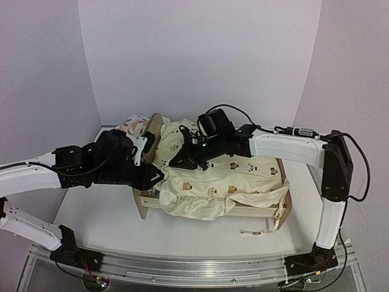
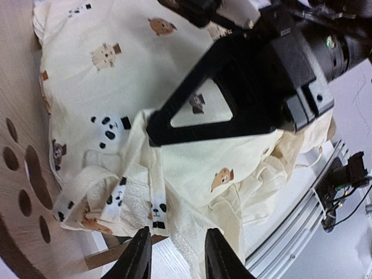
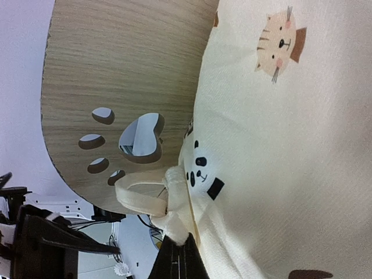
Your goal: Set up the pet bed
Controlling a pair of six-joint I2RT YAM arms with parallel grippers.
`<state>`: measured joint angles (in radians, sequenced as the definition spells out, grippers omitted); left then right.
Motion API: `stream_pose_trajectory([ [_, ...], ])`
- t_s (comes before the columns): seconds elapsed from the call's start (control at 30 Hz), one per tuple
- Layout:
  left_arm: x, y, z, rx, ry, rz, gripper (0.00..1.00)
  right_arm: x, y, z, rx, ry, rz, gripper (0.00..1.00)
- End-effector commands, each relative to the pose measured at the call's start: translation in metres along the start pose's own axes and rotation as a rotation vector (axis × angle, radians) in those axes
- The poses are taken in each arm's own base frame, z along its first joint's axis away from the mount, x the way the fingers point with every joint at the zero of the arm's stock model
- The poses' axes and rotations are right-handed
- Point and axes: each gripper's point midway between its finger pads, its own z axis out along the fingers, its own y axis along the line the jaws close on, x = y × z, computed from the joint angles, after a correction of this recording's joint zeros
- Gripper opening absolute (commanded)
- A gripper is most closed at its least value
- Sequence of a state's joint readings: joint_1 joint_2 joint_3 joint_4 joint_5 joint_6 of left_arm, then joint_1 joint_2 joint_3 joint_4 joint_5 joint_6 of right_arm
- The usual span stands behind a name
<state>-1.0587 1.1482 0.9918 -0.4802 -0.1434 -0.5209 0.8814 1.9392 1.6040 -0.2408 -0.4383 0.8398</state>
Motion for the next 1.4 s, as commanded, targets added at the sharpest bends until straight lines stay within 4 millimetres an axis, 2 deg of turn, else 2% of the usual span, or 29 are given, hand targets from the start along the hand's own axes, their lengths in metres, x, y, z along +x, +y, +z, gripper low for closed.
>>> stream_pose_trajectory([
  [0.0, 0.019, 0.0, 0.016, -0.009, 0.051, 0.016, 0.26, -0.012, 0.013, -0.008, -0.025, -0.045, -0.016, 0.0],
  [0.13, 0.02, 0.006, 0.025, -0.04, 0.042, 0.01, 0.21, -0.01, 0.015, -0.009, -0.035, -0.038, -0.012, 0.0],
  [0.37, 0.012, 0.009, 0.038, -0.078, 0.004, 0.006, 0.36, -0.005, 0.021, -0.007, -0.085, -0.006, 0.013, 0.0],
  [0.5, 0.01, 0.01, 0.045, -0.096, -0.007, 0.012, 0.37, -0.003, 0.026, -0.006, -0.116, 0.009, 0.019, 0.0],
  [0.77, 0.004, 0.005, 0.051, -0.089, -0.015, 0.016, 0.11, 0.001, 0.022, -0.008, -0.119, 0.002, 0.01, 0.0],
  [0.83, 0.002, 0.005, 0.05, -0.087, -0.02, 0.014, 0.08, 0.002, 0.022, -0.008, -0.118, 0.004, -0.004, 0.0],
  [0.87, 0.001, 0.005, 0.05, -0.09, -0.022, 0.012, 0.08, 0.003, 0.022, -0.008, -0.121, 0.008, -0.022, 0.04],
  [1.0, 0.0, 0.007, 0.047, -0.109, -0.022, 0.004, 0.08, 0.009, 0.025, -0.019, -0.127, 0.008, -0.111, 0.34],
  [1.03, -0.001, 0.009, 0.046, -0.116, -0.022, 0.002, 0.08, 0.012, 0.024, -0.023, -0.121, 0.005, -0.133, 0.38],
  [1.17, -0.006, 0.013, 0.04, -0.151, -0.03, -0.002, 0.11, 0.035, 0.019, -0.04, -0.087, -0.001, -0.234, 0.45],
  [1.37, -0.014, 0.014, 0.037, -0.168, -0.051, -0.005, 0.12, 0.108, 0.014, -0.035, 0.0, 0.081, -0.46, 0.45],
])
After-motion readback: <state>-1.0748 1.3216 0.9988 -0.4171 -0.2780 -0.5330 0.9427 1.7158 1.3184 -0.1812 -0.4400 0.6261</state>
